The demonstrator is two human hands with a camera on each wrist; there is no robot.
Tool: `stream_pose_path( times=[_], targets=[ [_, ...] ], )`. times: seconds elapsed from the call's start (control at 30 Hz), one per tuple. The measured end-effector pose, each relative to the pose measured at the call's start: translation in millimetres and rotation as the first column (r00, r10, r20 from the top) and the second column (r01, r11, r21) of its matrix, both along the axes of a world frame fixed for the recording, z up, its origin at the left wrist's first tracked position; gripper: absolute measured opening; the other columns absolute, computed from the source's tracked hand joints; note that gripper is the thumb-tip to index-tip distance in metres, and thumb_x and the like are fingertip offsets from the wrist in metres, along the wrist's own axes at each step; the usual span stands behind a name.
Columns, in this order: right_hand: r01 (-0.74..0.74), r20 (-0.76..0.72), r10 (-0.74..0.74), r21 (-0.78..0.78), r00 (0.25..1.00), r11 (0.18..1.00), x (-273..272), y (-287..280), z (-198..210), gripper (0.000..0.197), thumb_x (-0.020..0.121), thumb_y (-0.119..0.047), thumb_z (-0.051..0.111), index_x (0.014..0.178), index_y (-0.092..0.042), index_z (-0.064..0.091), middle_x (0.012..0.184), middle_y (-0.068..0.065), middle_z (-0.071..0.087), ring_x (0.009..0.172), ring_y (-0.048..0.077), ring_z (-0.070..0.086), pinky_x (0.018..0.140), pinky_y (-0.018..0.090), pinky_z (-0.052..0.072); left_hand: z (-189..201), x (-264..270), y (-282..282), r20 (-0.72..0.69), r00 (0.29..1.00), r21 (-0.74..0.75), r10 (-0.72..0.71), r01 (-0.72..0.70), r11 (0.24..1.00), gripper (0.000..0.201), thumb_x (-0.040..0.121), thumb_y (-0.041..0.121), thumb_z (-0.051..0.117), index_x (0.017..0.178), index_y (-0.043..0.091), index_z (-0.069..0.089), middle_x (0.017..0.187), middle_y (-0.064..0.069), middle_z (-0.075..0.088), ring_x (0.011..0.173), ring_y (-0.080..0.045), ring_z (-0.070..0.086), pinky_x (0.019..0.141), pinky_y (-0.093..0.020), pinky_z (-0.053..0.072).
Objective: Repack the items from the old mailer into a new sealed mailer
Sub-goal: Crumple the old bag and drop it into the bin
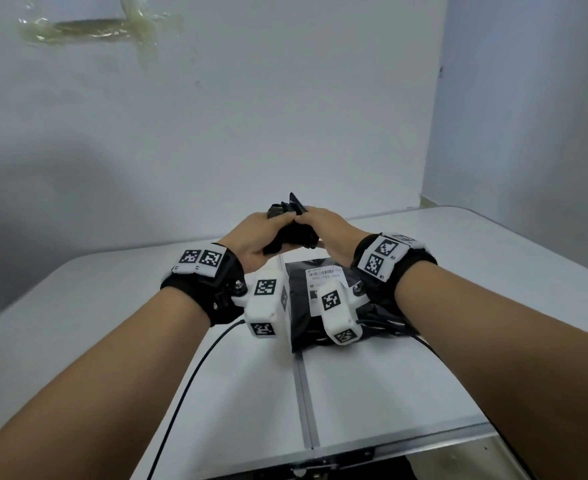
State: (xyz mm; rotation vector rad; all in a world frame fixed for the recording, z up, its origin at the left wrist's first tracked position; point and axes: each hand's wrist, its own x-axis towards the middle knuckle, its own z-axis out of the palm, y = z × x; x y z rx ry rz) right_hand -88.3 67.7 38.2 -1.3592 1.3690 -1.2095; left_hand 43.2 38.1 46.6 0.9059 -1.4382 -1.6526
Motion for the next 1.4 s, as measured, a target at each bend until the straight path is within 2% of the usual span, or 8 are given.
stream_pose_path(
  times=[0.1, 0.27, 0.37, 0.53, 0.83, 1.03, 1.2, 1.4],
  targets=[
    [-0.035, 0.109, 0.026, 0.075, 0.994, 0.997, -11.2, 10.2, -2.6, 0.035, 0.097, -0.044, 0.041, 0.112, -0.019, 0.059, 0.103, 0.000, 0.060, 0.095, 0.016, 0.054, 0.091, 0.034, 0.041, -9.4, -7.6, 1.0, 0.022, 0.997, -0.078, 0.071, -0.069, 0.995, 0.018, 0.097, 0.003, 0.045, 0.093, 0.004, 0.063, 0.099, -0.013, 0.067, 0.087, -0.019, 0.067, 0.071, -0.020, 0.059],
    [-0.051, 0.184, 0.048, 0.012, 0.982, 0.999, -39.3, 28.1, -8.0, 0.055, 0.095, -0.008, 0.051, 0.142, -0.033, 0.034, 0.123, -0.002, 0.053, 0.107, 0.023, 0.056, 0.093, 0.047, 0.051, -19.3, -34.5, 9.8, -0.051, 0.997, -0.036, 0.052, -0.054, 0.998, 0.022, 0.098, 0.004, 0.042, 0.100, 0.009, 0.063, 0.096, -0.007, 0.070, 0.084, -0.016, 0.068, 0.064, -0.020, 0.058],
    [-0.089, 0.283, 0.081, 0.016, 0.956, 0.996, -57.8, 45.0, -13.8, 0.047, 0.093, 0.000, 0.052, 0.138, -0.014, 0.043, 0.130, 0.018, 0.056, 0.114, 0.034, 0.058, 0.087, 0.046, 0.056, -14.4, -63.8, 20.5, 0.035, 0.999, -0.047, -0.016, 0.018, 0.999, 0.020, 0.096, 0.013, 0.048, 0.111, 0.013, 0.061, 0.089, -0.005, 0.070, 0.071, -0.015, 0.069, 0.055, -0.024, 0.055],
    [0.369, 0.256, -0.345, -0.047, 0.903, 0.928, -105.8, 82.3, -15.9, 0.033, 0.084, 0.015, 0.054, 0.116, 0.006, 0.053, 0.104, 0.024, 0.059, 0.082, 0.028, 0.063, 0.074, 0.035, 0.057, -12.8, -128.3, 51.5, 0.097, 0.977, 0.010, -0.188, 0.188, 0.982, 0.013, 0.096, 0.013, 0.047, 0.102, 0.012, 0.058, 0.078, -0.007, 0.063, 0.056, -0.014, 0.064, 0.050, -0.027, 0.053],
    [0.930, 0.194, -0.910, -0.044, 0.366, 0.365, -252.3, 226.2, -45.9, 0.035, 0.075, -0.002, 0.053, 0.108, -0.009, 0.062, 0.105, 0.015, 0.069, 0.093, 0.032, 0.068, 0.080, 0.046, 0.059, -44.8, -283.1, 163.1, 0.244, 0.841, -0.294, -0.483, 0.538, 0.790, 0.034, 0.092, 0.024, 0.052, 0.126, 0.023, 0.055, 0.131, -0.006, 0.057, 0.104, -0.016, 0.064, 0.092, -0.029, 0.053],
    [0.998, -0.068, -0.998, 0.058, 0.007, 0.003, -306.7, 353.3, -105.2, 0.041, 0.076, -0.001, 0.050, 0.115, -0.007, 0.061, 0.111, 0.018, 0.066, 0.102, 0.036, 0.063, 0.090, 0.047, 0.053, -89.6, -319.0, 233.0, 0.393, 0.629, -0.210, -0.670, 0.771, 0.601, 0.025, 0.094, 0.012, 0.048, 0.110, 0.019, 0.065, 0.111, -0.006, 0.064, 0.101, -0.021, 0.064, 0.093, -0.032, 0.053],
    [0.982, -0.360, -0.932, 0.186, 0.038, -0.032, -308.3, 406.8, -200.1, 0.039, 0.082, 0.002, 0.048, 0.119, -0.003, 0.056, 0.113, 0.022, 0.063, 0.103, 0.038, 0.061, 0.086, 0.044, 0.053, -156.0, -332.6, 284.2, 0.445, 0.534, -0.088, -0.719, 0.825, 0.558, 0.025, 0.092, 0.009, 0.048, 0.106, 0.017, 0.066, 0.096, -0.005, 0.062, 0.092, -0.017, 0.058, 0.092, -0.035, 0.053],
    [0.929, -0.622, -0.725, 0.364, 0.295, 0.067, -290.2, 418.3, -309.4, 0.032, 0.089, -0.007, 0.050, 0.120, 0.000, 0.052, 0.122, 0.024, 0.055, 0.106, 0.039, 0.056, 0.074, 0.033, 0.040, -257.0, -313.0, 294.6, 0.601, 0.392, 0.136, -0.696, 0.808, 0.573, 0.029, 0.093, 0.007, 0.046, 0.111, 0.011, 0.067, 0.104, -0.008, 0.062, 0.096, -0.022, 0.060, 0.092, -0.034, 0.050]
  ],
)
